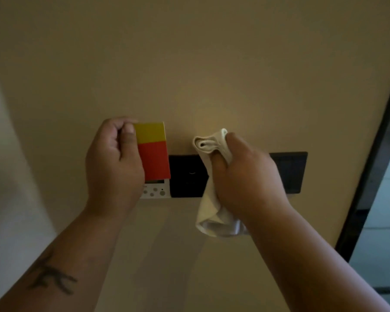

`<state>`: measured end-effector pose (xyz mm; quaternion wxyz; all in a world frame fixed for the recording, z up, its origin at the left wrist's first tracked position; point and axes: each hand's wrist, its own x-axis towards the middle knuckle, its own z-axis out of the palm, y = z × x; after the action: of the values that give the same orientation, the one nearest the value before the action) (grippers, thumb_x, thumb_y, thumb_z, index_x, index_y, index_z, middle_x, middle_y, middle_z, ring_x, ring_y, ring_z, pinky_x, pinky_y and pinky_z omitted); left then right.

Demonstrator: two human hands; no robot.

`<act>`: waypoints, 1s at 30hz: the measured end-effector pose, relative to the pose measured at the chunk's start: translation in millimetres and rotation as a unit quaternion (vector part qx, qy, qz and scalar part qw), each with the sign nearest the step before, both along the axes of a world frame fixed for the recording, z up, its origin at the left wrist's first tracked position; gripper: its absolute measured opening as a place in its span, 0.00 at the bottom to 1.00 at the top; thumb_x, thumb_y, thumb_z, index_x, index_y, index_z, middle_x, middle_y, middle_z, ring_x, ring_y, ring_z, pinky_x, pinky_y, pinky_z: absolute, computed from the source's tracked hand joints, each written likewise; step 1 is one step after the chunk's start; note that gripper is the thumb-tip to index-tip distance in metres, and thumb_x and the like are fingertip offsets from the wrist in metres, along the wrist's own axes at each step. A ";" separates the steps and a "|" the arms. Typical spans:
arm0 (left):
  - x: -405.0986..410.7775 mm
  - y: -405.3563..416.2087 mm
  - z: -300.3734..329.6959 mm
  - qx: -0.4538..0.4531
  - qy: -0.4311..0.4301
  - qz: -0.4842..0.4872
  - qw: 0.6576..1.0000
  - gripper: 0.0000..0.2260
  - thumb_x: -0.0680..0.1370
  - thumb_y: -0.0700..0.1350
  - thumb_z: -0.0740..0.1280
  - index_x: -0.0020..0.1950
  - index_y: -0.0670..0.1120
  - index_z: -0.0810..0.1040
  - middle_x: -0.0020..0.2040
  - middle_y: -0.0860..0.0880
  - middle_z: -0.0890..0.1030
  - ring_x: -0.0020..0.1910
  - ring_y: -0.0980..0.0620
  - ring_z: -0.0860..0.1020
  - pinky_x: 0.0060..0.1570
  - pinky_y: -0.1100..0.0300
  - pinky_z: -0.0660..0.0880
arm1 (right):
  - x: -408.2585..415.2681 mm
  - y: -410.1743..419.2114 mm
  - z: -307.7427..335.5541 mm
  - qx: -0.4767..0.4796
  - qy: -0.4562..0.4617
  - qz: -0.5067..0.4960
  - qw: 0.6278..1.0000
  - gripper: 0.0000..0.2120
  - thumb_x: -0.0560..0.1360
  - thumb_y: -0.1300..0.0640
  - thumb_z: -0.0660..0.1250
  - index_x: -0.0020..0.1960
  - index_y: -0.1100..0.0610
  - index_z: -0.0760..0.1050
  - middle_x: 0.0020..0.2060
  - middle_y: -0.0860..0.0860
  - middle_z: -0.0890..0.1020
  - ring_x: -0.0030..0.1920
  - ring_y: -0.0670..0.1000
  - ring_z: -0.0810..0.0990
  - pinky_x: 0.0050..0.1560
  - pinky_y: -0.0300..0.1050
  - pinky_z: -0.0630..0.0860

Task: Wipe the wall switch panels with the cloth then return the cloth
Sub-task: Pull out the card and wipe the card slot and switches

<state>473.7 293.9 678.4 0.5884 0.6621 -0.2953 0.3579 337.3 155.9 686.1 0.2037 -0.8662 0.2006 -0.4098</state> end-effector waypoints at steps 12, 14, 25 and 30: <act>5.9 6.9 -19.0 -0.040 0.031 0.007 0.999 0.08 0.85 0.46 0.58 0.54 0.54 0.76 0.43 0.61 0.77 0.39 0.70 0.76 0.36 0.77 0.68 | 41.6 25.7 24.7 -0.099 0.123 0.092 0.983 0.02 0.76 0.54 0.64 0.46 0.47 0.72 0.37 0.48 0.77 0.35 0.51 0.78 0.31 0.45 0.76; 4.6 4.1 -19.6 -0.044 0.028 0.008 0.999 0.08 0.85 0.46 0.58 0.53 0.54 0.76 0.43 0.62 0.77 0.40 0.69 0.75 0.37 0.75 0.69 | 35.8 19.2 29.8 -0.139 0.147 0.073 0.977 0.04 0.76 0.52 0.64 0.43 0.47 0.70 0.37 0.48 0.76 0.35 0.50 0.76 0.29 0.43 0.70; 4.5 0.9 -16.6 -0.062 0.048 0.000 0.997 0.08 0.84 0.47 0.58 0.52 0.54 0.77 0.43 0.61 0.78 0.40 0.67 0.76 0.37 0.72 0.71 | 22.3 13.0 -1.1 -0.219 0.044 0.051 0.973 0.09 0.78 0.51 0.64 0.58 0.45 0.73 0.37 0.45 0.74 0.32 0.48 0.72 0.27 0.41 0.67; 5.4 -1.4 -16.8 -0.055 0.049 0.004 0.997 0.08 0.84 0.47 0.59 0.52 0.54 0.77 0.43 0.62 0.78 0.39 0.70 0.76 0.37 0.76 0.69 | 16.4 6.6 -38.8 -0.229 0.063 0.068 0.969 0.09 0.74 0.52 0.69 0.55 0.47 0.78 0.37 0.45 0.75 0.27 0.48 0.72 0.24 0.38 0.67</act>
<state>479.1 292.4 661.6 0.6365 0.6466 -0.2428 0.3433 353.7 162.5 647.2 0.0138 -0.9255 0.0545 -0.3745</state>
